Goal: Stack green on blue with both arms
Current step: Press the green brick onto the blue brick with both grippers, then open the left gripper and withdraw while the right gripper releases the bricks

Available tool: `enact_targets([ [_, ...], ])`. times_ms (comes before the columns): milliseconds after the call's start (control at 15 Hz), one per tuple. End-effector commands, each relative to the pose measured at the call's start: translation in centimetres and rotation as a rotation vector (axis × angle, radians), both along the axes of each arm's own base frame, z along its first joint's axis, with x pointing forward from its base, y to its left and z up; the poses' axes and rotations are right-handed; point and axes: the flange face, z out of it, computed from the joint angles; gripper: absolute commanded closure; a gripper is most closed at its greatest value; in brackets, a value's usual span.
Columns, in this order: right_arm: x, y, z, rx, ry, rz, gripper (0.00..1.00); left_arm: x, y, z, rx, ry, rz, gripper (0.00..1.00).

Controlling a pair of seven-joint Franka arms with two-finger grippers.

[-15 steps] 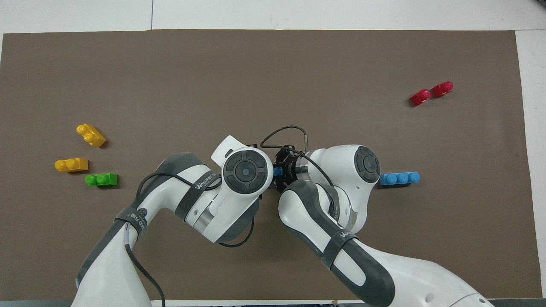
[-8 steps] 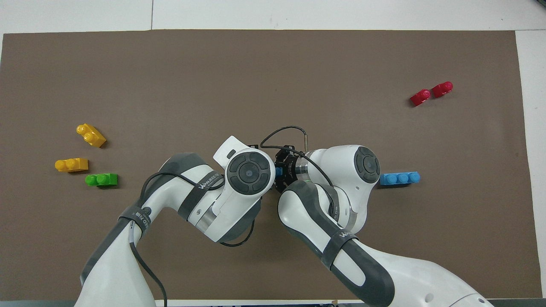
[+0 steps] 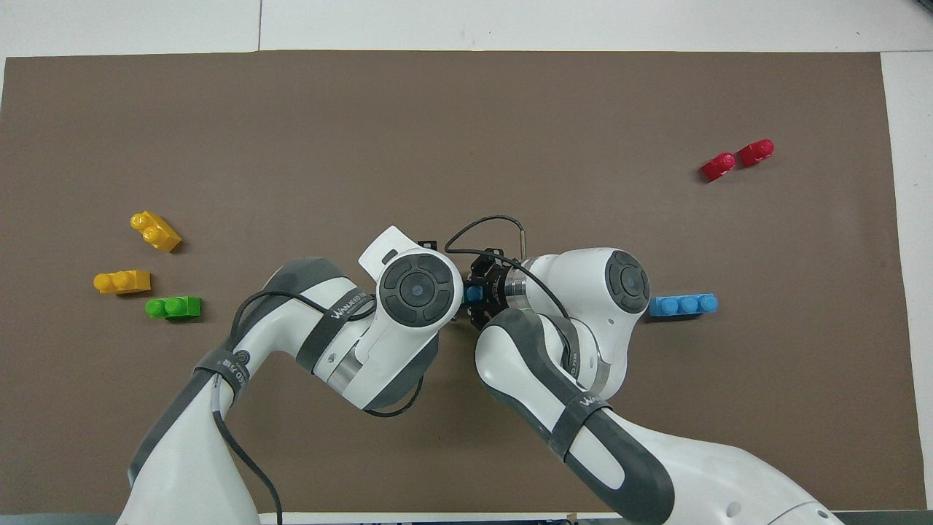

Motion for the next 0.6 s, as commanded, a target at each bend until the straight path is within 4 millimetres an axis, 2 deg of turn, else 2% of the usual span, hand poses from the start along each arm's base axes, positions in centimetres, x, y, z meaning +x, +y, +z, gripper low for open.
enact_targets([
  [0,-0.1,-1.0,-1.0,-0.001,0.004,-0.030,0.54,0.6,2.8,3.4,0.026,-0.002,-0.035,0.00],
  [67,-0.1,-0.9,-1.0,0.000,0.002,-0.030,0.25,1.0,3.8,4.3,0.026,-0.003,-0.045,0.00],
  [200,-0.1,-1.0,-1.0,0.000,0.004,-0.032,0.08,1.4,5.4,6.0,0.034,-0.001,-0.095,0.00],
  [333,0.0,-1.1,-0.9,0.002,0.005,-0.034,0.05,2.5,8.2,8.0,0.039,-0.006,-0.157,0.00],
  [533,0.2,-1.2,-0.7,0.005,0.004,-0.036,0.03,4.3,11.9,9.4,0.044,-0.012,-0.251,0.00],
])
